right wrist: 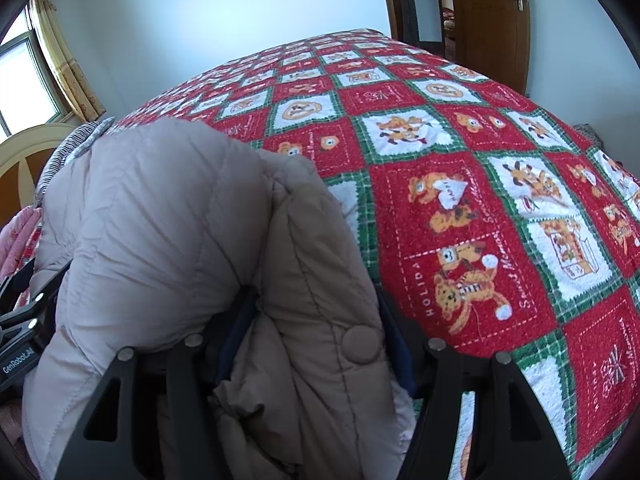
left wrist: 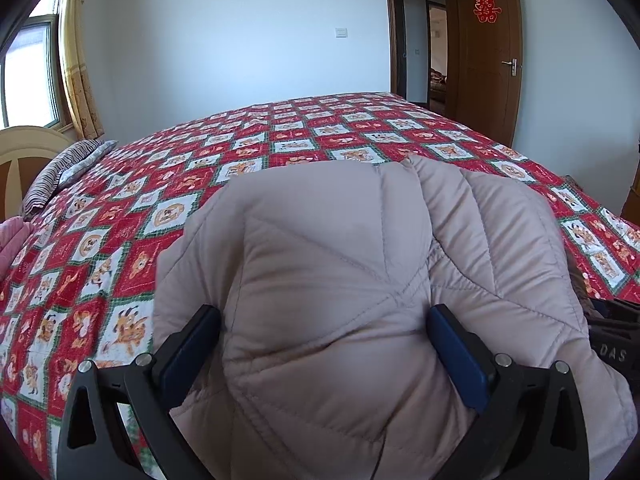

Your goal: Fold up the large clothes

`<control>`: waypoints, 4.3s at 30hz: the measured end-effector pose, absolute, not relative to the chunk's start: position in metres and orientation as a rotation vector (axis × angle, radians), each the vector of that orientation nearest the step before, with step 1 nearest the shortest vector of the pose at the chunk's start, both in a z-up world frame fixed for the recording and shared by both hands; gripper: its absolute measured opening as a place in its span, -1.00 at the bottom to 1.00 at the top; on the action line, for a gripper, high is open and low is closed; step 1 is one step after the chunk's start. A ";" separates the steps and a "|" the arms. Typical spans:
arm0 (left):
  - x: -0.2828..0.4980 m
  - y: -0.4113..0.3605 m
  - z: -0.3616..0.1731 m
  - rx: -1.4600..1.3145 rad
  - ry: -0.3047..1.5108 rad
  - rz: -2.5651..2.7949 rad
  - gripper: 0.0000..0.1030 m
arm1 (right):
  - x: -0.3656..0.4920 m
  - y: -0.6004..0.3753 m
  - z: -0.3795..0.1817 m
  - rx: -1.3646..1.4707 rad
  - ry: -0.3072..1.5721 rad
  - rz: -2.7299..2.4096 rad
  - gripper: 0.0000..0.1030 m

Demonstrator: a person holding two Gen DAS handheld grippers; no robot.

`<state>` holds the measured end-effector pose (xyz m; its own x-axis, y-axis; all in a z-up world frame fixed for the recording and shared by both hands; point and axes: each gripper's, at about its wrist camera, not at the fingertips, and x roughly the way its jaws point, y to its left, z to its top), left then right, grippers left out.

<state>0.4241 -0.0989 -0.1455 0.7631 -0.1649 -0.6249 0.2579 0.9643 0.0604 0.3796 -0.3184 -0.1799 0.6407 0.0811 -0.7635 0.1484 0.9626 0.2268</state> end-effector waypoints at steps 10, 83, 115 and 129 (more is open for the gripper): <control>0.365 0.001 -0.153 -0.062 0.750 -0.268 0.98 | 0.365 -0.357 -0.172 0.409 0.867 0.067 0.98; 0.223 0.186 -0.069 -0.008 0.607 -0.066 -0.46 | 0.317 -0.057 -0.098 0.216 0.761 0.691 -0.59; 0.235 0.251 -0.135 -0.030 0.669 0.094 0.61 | 0.340 -0.015 -0.156 0.198 0.923 0.648 -0.56; 0.239 0.254 -0.145 -0.053 0.663 0.127 0.89 | 0.348 -0.016 -0.177 0.129 0.972 0.591 -0.41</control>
